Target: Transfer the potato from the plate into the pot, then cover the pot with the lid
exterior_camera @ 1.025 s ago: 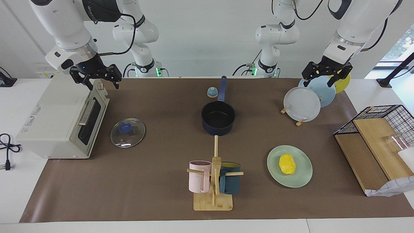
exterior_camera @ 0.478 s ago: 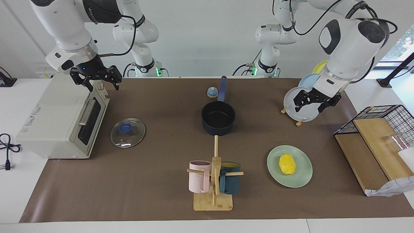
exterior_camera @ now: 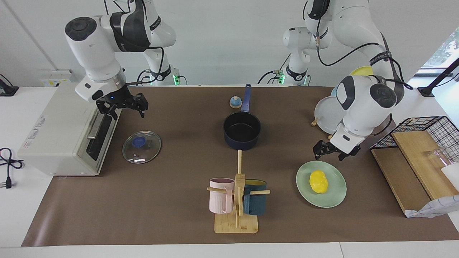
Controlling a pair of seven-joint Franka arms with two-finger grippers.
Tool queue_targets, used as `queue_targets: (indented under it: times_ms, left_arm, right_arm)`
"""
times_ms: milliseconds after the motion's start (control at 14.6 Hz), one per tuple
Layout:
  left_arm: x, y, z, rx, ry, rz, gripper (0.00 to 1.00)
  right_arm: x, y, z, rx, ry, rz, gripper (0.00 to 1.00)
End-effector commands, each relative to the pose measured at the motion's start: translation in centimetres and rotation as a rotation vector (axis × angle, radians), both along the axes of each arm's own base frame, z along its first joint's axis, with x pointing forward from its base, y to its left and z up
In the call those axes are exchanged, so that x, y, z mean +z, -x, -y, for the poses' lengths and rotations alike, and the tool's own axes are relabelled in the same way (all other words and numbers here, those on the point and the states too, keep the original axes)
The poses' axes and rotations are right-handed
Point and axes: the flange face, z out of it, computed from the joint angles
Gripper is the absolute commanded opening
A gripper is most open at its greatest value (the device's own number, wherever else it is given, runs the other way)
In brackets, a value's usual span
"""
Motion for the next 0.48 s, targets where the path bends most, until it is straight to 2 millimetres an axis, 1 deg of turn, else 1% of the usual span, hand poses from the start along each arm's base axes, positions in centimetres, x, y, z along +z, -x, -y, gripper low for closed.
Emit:
queue_targets:
  times_ms: [0,68,205,342,410]
  left_arm:
    - [-2.8,-2.4,1.3,-0.02,-0.021,0.006,1.0]
    - [-3.4,-2.6,1.3,-0.02,-0.022,0.001,1.0]
    - [-4.7,-3.0,1.4,-0.027,-0.037,0.008,1.0]
    - [-5.7,-3.3,1.2,-0.042,-0.067,0.02,1.0]
    - [-5.8,-3.4,1.3,-0.044,-0.068,0.039,1.0]
  right_arm:
    - [-5.1,0.3,-0.9,0.004,-0.015,0.032,1.0]
    - [-7.1,0.6,-0.7,0.019,-0.014,0.04,1.0]
    - [-9.7,1.0,-0.1,0.091,-0.014,0.05,1.0]
    - [-11.6,0.7,2.7,0.115,-0.01,0.038,1.0]
    - [-12.3,0.6,3.4,0.113,-0.011,0.038,1.0]
